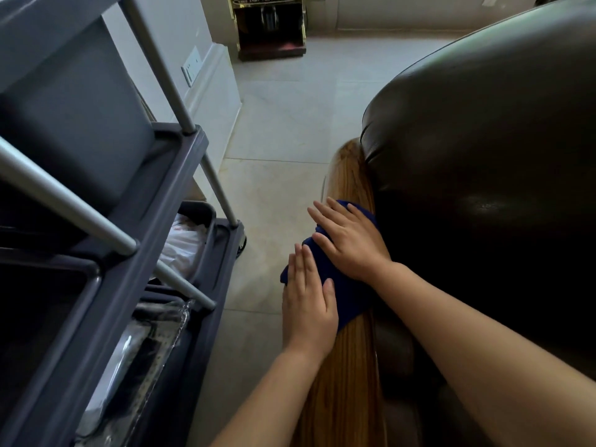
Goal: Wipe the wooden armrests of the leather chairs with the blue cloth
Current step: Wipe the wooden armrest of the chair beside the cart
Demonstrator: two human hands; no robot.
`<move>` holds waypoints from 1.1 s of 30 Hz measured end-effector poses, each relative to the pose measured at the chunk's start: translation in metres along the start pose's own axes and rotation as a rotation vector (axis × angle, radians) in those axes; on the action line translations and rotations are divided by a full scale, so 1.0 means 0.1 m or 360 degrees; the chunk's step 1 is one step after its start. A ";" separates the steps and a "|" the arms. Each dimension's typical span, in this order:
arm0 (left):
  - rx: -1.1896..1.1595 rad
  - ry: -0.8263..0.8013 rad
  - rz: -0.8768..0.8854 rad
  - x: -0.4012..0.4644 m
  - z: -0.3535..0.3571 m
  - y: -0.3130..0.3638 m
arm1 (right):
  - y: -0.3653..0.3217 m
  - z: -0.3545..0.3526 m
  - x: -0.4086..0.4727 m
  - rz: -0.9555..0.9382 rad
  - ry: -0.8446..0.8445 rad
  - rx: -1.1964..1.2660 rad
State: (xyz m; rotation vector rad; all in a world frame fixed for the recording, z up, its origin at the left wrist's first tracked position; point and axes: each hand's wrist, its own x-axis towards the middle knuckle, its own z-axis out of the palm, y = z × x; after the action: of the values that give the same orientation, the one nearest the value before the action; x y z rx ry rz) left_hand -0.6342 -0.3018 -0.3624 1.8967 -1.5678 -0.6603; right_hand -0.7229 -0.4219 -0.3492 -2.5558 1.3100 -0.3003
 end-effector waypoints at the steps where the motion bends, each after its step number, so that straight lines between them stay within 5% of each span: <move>1: 0.0047 0.0024 0.0012 -0.05 0.01 0.01 | -0.01 0.00 -0.01 -0.0011 0.0001 0.0001; 18: 0.0507 -0.0094 -0.0078 -0.96 -0.08 -0.08 | -0.44 0.16 -0.78 0.0095 -0.0032 0.0206; 23: 0.0351 -0.0140 -0.0064 -1.03 -0.34 -0.08 | -0.29 -0.22 -1.02 0.0121 -0.0102 0.0581; 28: 0.0196 -0.0168 0.0001 -0.89 -0.44 0.02 | -0.13 -0.33 -1.30 -0.0018 -0.0337 0.0328; 33: 0.0029 -0.0074 -0.0133 -0.82 -0.42 0.00 | -0.24 -0.23 -1.27 0.0098 -0.0223 0.0353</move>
State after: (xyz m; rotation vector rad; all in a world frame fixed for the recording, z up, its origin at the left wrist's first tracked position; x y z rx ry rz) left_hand -0.6199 -0.2162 -0.3315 1.9828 -1.5346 -0.7332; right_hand -0.7842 -0.3074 -0.3280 -2.3039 1.2281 -0.2356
